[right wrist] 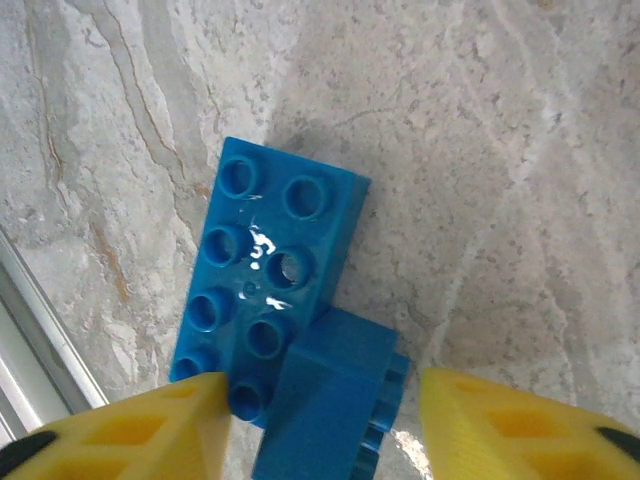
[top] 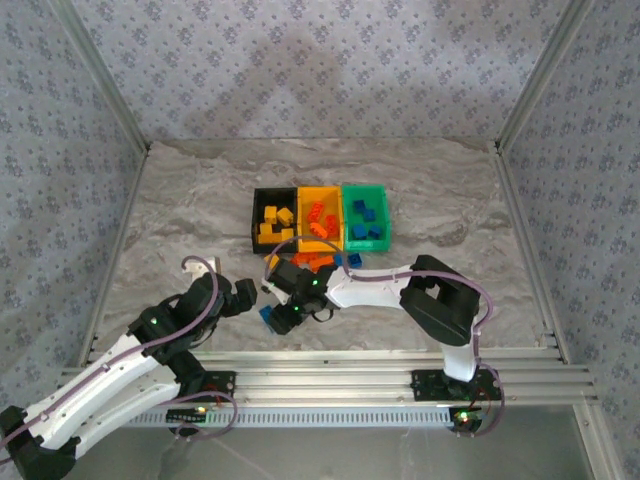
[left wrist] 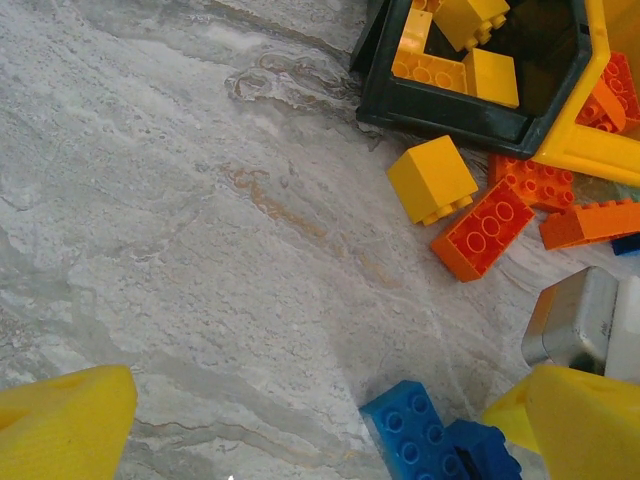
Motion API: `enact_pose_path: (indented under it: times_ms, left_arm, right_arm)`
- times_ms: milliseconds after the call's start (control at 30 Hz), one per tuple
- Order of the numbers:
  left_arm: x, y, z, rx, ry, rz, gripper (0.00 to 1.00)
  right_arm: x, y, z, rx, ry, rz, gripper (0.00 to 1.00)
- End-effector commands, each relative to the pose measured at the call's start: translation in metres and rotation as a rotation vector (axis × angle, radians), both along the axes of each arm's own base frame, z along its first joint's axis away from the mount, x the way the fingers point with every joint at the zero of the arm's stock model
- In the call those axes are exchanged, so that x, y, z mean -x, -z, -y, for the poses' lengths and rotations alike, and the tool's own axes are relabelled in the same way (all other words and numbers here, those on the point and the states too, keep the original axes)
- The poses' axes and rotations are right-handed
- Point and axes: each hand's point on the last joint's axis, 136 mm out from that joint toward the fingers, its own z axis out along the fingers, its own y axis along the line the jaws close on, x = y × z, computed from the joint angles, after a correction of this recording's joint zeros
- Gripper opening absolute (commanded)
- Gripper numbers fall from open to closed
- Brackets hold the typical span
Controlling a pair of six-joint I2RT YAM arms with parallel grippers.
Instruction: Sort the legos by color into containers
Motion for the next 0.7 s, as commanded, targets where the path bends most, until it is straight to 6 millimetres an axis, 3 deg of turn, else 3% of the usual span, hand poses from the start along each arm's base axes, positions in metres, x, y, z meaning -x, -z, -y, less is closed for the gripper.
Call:
enact_pose_path:
  times_ms: [0,167,400,567,667]
  left_arm:
    - [0.000,0.005,-0.001,0.002,-0.011,-0.013,1.00]
    - [0.000,0.005,-0.001,0.003,-0.011,-0.014,1.00]
    - [-0.001,0.008,0.004,0.004,0.007,-0.024,1.00]
    - [-0.005,0.011,0.015,0.011,0.038,-0.035,1.00]
    - [-0.006,0.014,0.019,0.005,0.054,-0.050,1.00]
  right_arm:
    - [0.003,0.014,0.017,0.047,0.022,-0.024,0.47]
    - [0.002,0.003,0.021,0.018,0.044,-0.004,0.36]
    - [-0.012,-0.020,0.043,-0.040,0.138,0.042,0.26]
    - [-0.031,-0.043,0.074,-0.032,0.222,0.111,0.23]
    - [-0.055,-0.064,0.107,-0.038,0.326,0.155,0.20]
